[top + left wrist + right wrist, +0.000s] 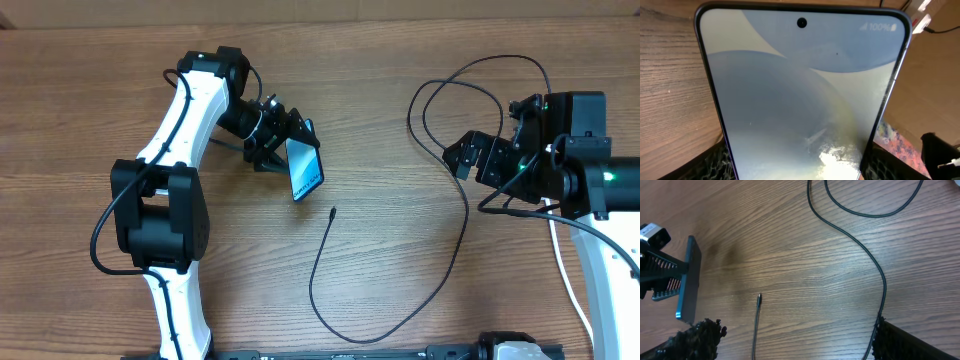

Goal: Plug charger to phone and switch on socket
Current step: 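Lift the phone with the left gripper and tilt it upright, then move the right gripper down over the black cable's USB-C end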

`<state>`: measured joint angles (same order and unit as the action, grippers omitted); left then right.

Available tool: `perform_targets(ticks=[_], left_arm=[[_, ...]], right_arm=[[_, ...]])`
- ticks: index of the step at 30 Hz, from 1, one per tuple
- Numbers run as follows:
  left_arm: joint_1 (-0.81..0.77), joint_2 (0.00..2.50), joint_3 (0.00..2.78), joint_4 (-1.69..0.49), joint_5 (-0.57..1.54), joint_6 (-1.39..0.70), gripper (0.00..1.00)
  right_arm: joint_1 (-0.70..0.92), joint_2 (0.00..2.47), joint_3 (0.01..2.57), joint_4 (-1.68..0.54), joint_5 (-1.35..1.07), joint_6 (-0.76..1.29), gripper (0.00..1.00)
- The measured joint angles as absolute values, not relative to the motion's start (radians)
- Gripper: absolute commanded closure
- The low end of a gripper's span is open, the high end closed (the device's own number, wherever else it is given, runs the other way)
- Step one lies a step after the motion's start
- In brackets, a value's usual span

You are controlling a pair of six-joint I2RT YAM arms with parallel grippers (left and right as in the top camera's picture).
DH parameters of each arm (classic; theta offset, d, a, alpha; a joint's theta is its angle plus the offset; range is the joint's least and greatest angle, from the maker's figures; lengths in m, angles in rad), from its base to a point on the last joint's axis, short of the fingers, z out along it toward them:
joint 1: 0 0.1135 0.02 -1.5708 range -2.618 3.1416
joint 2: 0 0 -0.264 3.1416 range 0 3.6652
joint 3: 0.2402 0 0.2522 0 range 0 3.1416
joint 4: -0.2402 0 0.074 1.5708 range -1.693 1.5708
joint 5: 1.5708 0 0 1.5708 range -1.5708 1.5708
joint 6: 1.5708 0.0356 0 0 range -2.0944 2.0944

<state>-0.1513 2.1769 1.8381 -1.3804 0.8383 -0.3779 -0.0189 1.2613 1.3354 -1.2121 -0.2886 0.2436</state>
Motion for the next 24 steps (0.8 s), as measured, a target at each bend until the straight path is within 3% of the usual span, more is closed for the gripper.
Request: perform_targets(ticks=[24], left_arm=[[-0.151,2.177,1.838,-1.279,0.810,-0.734,0.55]], right_arm=[[-0.019,1.346,1.335,-1.191,-0.292,0.364,0.00]])
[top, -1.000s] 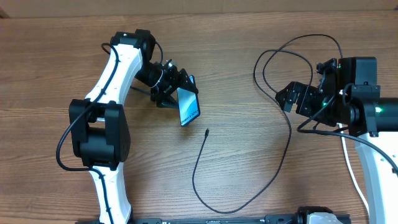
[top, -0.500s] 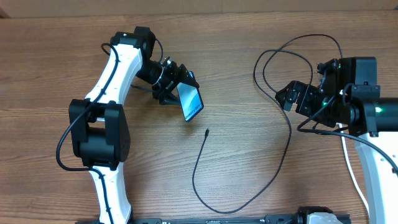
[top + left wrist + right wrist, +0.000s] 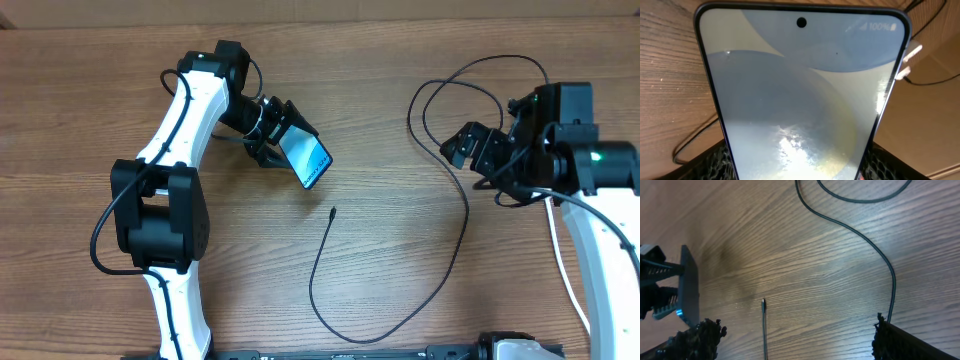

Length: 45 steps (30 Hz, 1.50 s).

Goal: Plug charger to phone and switch on socket
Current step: 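Move the right gripper down over the black cable's USB-C end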

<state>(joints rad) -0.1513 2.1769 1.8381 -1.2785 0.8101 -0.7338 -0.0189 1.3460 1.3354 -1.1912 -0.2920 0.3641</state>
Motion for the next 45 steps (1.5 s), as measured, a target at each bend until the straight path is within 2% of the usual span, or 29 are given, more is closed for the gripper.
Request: perform_targets(ticks=[17,26,45], left_arm=[[-0.151,2.177,1.838,-1.240,0.804,-0.808,0.55],[-0.150,2.177,1.838,-1.163,0.802,-0.904,0.52],[-0.058,2.177,1.838,-1.091,0.760,-0.966,0.55]], right_arm=[[-0.019,1.422,1.335,-1.176,-0.292,0.367,0.00],[-0.016,1.422,1.335,-1.141,-0.340,0.447,0.00],[0.231,1.474,1.335,-1.124,-0.351,0.640,0.00]])
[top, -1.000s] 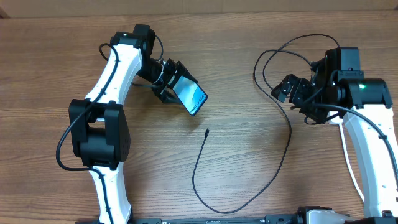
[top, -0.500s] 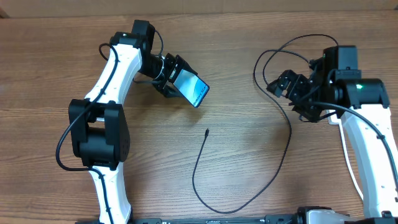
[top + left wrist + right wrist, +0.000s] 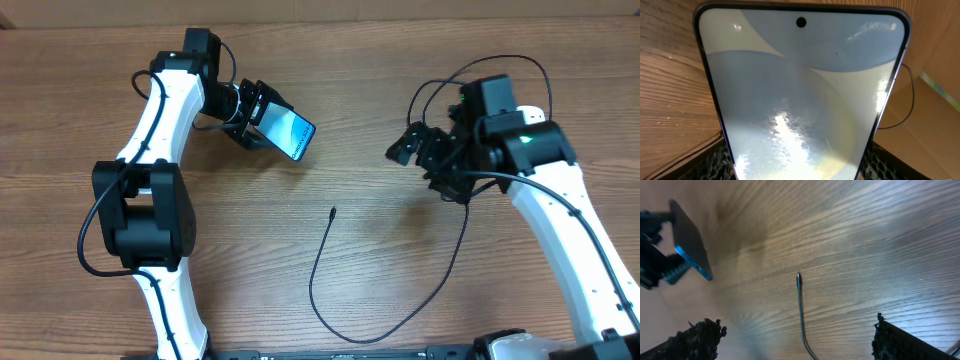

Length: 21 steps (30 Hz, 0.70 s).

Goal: Plug charger to phone and switch on socket
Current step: 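Move the right gripper down over the black cable's USB-C end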

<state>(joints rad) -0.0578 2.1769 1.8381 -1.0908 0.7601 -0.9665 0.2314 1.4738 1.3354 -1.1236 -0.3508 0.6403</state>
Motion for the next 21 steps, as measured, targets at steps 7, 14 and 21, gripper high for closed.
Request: perform_targets(ticks=[7,14,21], left_arm=[[-0.050,2.177,1.838,-1.092,0.734,-0.966,0.54],[-0.025,2.177,1.838,-1.092,0.719,-0.967,0.55],[0.023,2.177,1.838,-1.092,0.717,-0.970,0.54]], right_arm=[[0.318,1.551,1.335,-1.111,-0.319,0.652,0.00],[0.341,1.580,1.335,-1.106,-0.279,0.654,0.00],[0.357,1.580,1.327,-1.078,-0.269,0.659,0.00]])
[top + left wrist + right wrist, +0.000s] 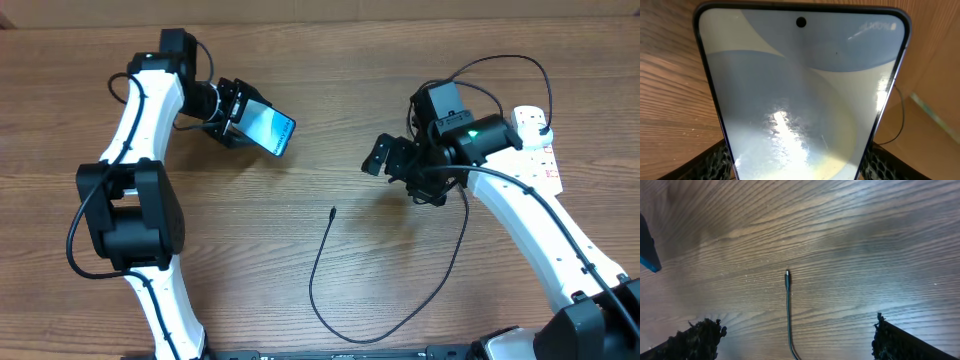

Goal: Plug charger to phone and switch on socket
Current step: 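Move the right gripper down over the black cable's USB-C end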

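My left gripper (232, 113) is shut on the phone (268, 129), held off the table at the upper left with its lit screen (800, 95) filling the left wrist view. The black charger cable (420, 280) lies loose on the wood, its plug tip (332, 212) free at mid-table. In the right wrist view the plug tip (787, 273) points up between the wide-apart fingers (700, 337). My right gripper (385, 160) hovers open to the upper right of the plug. The white socket strip (533, 135) lies at the far right.
The cable loops behind the right arm toward the socket strip. A cardboard wall (320, 8) runs along the table's far edge. Bare wood surrounds the plug tip.
My left gripper has carried the phone a little further left and up. My right gripper has moved left and slightly down, closer to the plug tip, which now sits centred in its view.
The left gripper held the phone near the table's middle while the right gripper hung open at the far right. The phone was then tilted and drawn step by step to the upper left. The right gripper came leftward each time, and now hangs near the plug.
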`<state>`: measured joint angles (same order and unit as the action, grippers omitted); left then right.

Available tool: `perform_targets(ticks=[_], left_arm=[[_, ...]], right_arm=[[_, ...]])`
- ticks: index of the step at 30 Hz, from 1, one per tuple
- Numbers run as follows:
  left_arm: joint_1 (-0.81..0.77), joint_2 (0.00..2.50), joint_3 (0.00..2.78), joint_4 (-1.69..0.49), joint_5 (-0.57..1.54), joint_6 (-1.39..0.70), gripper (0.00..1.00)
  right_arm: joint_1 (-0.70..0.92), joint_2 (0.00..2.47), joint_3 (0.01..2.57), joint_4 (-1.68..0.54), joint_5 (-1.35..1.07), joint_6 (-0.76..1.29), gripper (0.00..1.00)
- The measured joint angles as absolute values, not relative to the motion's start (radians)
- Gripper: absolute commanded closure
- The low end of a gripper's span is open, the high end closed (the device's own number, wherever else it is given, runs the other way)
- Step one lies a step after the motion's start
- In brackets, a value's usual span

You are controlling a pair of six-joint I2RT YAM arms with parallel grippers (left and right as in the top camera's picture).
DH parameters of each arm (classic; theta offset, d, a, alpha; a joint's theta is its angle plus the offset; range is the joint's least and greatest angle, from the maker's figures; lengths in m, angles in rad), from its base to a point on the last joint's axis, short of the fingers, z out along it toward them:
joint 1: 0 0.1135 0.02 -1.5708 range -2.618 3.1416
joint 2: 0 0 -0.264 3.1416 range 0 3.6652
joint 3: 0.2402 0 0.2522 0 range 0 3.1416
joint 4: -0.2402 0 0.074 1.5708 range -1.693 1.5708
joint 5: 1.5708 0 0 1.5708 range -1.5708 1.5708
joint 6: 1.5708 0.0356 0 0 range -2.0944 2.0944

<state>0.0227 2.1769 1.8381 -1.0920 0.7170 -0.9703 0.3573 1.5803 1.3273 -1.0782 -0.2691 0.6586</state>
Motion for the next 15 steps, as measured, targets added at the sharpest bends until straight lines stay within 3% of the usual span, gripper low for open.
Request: perform_targets(ticks=[15], left_arm=[[0.037,2.177,1.838,-1.092,0.719,-0.986,0.53]], right_arm=[[0.462,1.581,1.256,-0.963,-0.254,0.700,0.05]])
